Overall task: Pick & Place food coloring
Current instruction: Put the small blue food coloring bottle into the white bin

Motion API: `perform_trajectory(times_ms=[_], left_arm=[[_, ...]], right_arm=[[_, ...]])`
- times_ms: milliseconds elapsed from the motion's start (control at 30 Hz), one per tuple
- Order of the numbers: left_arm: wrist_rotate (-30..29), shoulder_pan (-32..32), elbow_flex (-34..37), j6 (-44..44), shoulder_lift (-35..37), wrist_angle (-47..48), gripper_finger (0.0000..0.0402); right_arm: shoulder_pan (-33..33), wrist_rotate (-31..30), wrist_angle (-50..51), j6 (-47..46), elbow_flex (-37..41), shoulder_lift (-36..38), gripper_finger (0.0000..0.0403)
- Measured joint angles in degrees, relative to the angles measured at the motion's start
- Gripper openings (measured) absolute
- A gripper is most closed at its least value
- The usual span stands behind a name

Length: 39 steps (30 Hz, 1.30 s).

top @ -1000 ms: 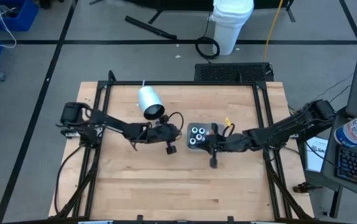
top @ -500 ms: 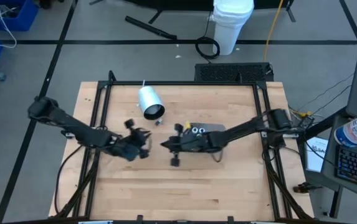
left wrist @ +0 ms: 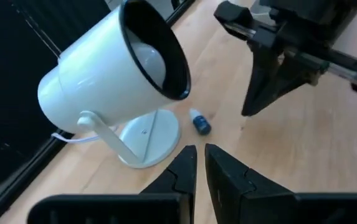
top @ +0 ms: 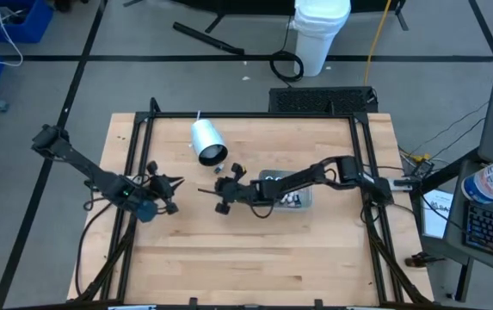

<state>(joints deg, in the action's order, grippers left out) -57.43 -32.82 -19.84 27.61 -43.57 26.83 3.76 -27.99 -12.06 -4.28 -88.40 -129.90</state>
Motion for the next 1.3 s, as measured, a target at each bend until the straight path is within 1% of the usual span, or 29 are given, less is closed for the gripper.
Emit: perform_trajectory(times_ms=[67,167,433,700,800,967,1067,1233,1300], left_arm=[[0.2,0.0,0.1,0.7,1.2,0.7,0.0042],[1.1,-0.1,0.2,1.5,1.7,1.4,0.0042],[1.9,-0.1,0.2,1.2,1.6,1.5,0.0042],[1.9,-0.1,0.2,0.1,1.6,1.5,0.0042],[1.9,-0.1,0.2,-1.4,1.6,1.4,0.0042],[1.9,-0.1,0.2,-4.0,1.6,-0.1,0.0042],[1.9,-0.1,0.2,-4.9,1.6,-1.3,0.0042],[1.9,-0.1,0.2,-5.9,1.6,-2.1,0.0042],[2.0,-0.1,0.2,-6.3,1.6,-2.0,0.0042]], right_arm=[[-0.5,-2.0,0.1,0.1,-0.4,-0.3,0.0000],[-1.6,-6.5,1.9,-2.4,-0.5,-0.4,0.0000],[-5.0,-6.5,5.5,-5.4,-0.4,-0.4,0.0000],[-8.6,-6.1,4.8,-5.1,-0.4,-0.4,0.0000],[-9.6,-4.5,4.6,-5.1,-0.4,-0.4,0.0000],[-11.3,0.5,4.3,-5.1,-0.3,-0.8,0.0000],[-12.0,2.0,4.0,-4.9,-0.2,-1.5,0.0000],[-12.9,7.4,1.4,-4.5,-0.3,-3.5,0.0000],[-12.8,8.2,0.1,-4.5,-0.3,-4.2,0.0000]])
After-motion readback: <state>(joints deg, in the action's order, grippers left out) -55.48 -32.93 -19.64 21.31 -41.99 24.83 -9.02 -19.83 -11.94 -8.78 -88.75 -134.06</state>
